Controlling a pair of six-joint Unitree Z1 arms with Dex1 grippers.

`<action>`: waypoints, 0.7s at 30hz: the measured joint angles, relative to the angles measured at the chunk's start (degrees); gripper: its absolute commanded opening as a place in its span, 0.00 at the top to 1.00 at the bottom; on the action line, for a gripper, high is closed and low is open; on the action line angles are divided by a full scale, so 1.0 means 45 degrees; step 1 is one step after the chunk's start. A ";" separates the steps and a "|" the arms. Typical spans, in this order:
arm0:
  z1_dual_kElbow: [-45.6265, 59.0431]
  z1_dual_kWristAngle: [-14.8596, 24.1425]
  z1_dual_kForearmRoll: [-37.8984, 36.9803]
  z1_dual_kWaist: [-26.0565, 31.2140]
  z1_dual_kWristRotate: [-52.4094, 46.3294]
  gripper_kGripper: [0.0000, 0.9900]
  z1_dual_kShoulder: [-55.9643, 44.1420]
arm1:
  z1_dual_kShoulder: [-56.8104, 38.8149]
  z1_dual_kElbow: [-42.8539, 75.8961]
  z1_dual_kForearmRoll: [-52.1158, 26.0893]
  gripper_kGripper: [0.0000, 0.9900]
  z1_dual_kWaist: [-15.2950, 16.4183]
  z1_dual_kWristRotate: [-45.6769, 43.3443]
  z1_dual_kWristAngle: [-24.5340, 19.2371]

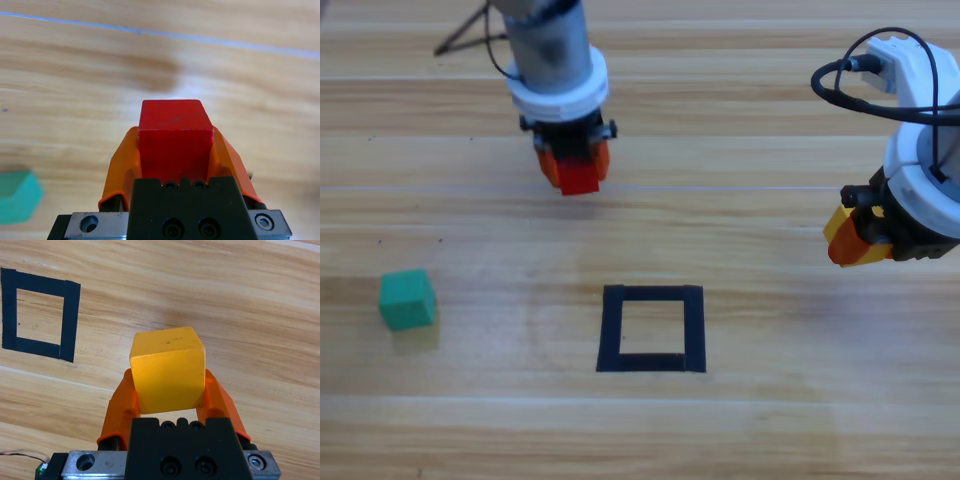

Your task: Stack the blocks in the rectangular block: red at the bottom, yellow in the middle, green on top

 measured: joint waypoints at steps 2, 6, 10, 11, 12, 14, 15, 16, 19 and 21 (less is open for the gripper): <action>0.0602 0.0012 0.0042 -0.0183 0.0620 0.96 -0.0751 | 0.0002 0.0000 0.0000 0.82 0.0000 0.0000 0.0000; 0.1745 0.0319 0.0038 -0.1113 0.1233 0.96 -0.1933 | 0.0013 0.0000 0.0000 0.82 0.0008 0.0004 0.0000; 0.2794 0.0402 -0.0381 -0.2311 0.1737 0.96 -0.2229 | 0.0026 0.0000 0.0000 0.82 0.0008 0.0004 0.0000; 0.2998 0.0401 -0.0554 -0.2500 0.1853 0.96 -0.2230 | 0.0026 0.0000 0.0000 0.82 0.0008 0.0004 0.0000; 0.3401 0.0401 -0.0808 -0.2801 0.2047 0.96 -0.2239 | 0.0026 0.0000 0.0000 0.82 0.0008 0.0004 0.0000; 0.4315 0.0391 -0.1567 -0.3235 0.2124 0.96 -0.2321 | 0.0026 0.0000 0.0000 0.82 0.0008 0.0004 0.0000; 0.4862 0.0390 -0.2003 -0.3404 0.2124 0.96 -0.2408 | 0.0026 0.0000 0.0000 0.82 0.0008 0.0004 0.0000; 0.5468 0.0385 -0.2541 -0.3536 0.2120 0.96 -0.2561 | 0.0026 0.0000 0.0000 0.82 0.0008 0.0004 0.0000; 0.7660 0.0362 -0.4362 -0.3696 0.1774 0.96 -0.3289 | 0.0027 0.0000 0.0000 0.82 0.0009 0.0004 0.0000; 0.8308 0.0361 -0.4819 -0.3700 0.1238 0.96 -0.3574 | 0.0027 0.0000 0.0000 0.82 0.0009 0.0004 0.0000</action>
